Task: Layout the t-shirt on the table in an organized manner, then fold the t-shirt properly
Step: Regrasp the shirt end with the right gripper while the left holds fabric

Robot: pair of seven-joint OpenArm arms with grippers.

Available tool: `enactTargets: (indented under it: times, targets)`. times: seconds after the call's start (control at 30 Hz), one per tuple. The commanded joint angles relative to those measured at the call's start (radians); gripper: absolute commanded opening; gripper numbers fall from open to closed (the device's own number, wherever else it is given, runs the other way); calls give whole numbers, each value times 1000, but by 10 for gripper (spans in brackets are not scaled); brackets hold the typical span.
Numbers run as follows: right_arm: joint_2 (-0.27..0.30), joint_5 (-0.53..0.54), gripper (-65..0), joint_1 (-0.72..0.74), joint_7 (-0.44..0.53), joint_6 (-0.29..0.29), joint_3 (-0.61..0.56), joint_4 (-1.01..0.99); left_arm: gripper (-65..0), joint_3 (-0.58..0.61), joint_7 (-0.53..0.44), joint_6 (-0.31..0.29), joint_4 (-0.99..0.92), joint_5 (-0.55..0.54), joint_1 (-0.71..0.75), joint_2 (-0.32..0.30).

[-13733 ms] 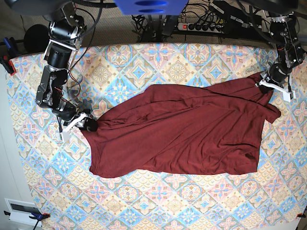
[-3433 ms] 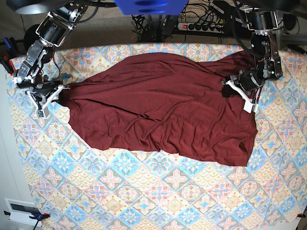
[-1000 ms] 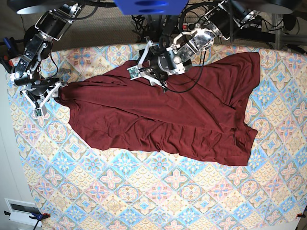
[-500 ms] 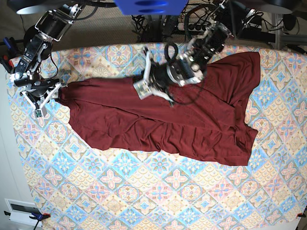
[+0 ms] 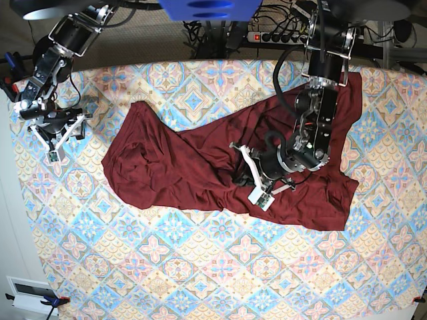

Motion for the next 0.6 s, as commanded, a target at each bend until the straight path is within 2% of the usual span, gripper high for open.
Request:
enactTargets:
  times: [0.0, 0.17, 0.3, 0.43, 0.57]
  targets:
    - [16, 24, -382, 1, 18, 2, -9, 48, -650, -4, -25, 0, 0, -16, -32, 0]
    - [18, 131, -379, -111, 29, 2, -181, 142, -642, -5, -29, 2, -79, -14, -38, 17]
    - [36, 134, -379, -131, 29, 2, -284, 182, -564, -5, -31, 2, -94, -14, -38, 12]
    - [38, 134, -379, -131, 29, 2, -320, 179, -464, -5, -29, 2, -92, -16, -36, 10]
    - [38, 134, -379, -130, 27, 2, -322, 177, -456, -5, -29, 2, -86, -16, -32, 10]
